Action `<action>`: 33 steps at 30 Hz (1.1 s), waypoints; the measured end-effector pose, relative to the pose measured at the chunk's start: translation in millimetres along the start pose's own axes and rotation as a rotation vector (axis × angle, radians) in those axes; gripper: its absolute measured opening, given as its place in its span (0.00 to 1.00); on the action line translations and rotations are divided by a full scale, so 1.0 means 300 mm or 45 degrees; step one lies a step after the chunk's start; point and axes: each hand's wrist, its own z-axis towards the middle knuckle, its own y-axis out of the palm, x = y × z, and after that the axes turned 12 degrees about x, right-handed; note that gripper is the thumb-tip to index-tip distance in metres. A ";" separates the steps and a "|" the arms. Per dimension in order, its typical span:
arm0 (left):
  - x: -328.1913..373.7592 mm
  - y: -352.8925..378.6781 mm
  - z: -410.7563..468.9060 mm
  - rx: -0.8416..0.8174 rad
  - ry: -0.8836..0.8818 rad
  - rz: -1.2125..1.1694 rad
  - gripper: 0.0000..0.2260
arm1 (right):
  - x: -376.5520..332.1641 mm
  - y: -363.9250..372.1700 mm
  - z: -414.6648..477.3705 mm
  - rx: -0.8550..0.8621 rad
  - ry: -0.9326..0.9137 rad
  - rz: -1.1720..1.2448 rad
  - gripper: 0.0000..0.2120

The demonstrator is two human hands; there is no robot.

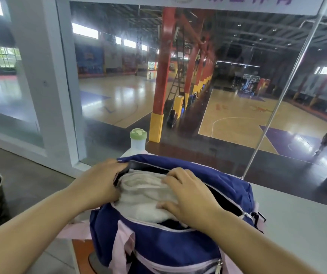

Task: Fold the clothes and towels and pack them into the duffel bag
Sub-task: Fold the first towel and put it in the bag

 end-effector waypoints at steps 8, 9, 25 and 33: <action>0.017 0.009 -0.006 0.098 -0.052 -0.115 0.25 | -0.030 0.162 0.076 -0.286 -0.188 0.121 0.16; 0.017 0.012 -0.009 0.115 -0.056 -0.128 0.26 | -0.028 0.176 0.093 -0.427 -0.113 0.106 0.23; 0.104 0.007 -0.008 0.404 -0.036 0.038 0.18 | -0.027 0.173 0.083 -0.728 -0.038 0.159 0.27; 0.337 0.039 -0.001 0.243 0.261 0.078 0.13 | 0.169 -0.175 -0.146 -0.498 0.020 0.190 0.19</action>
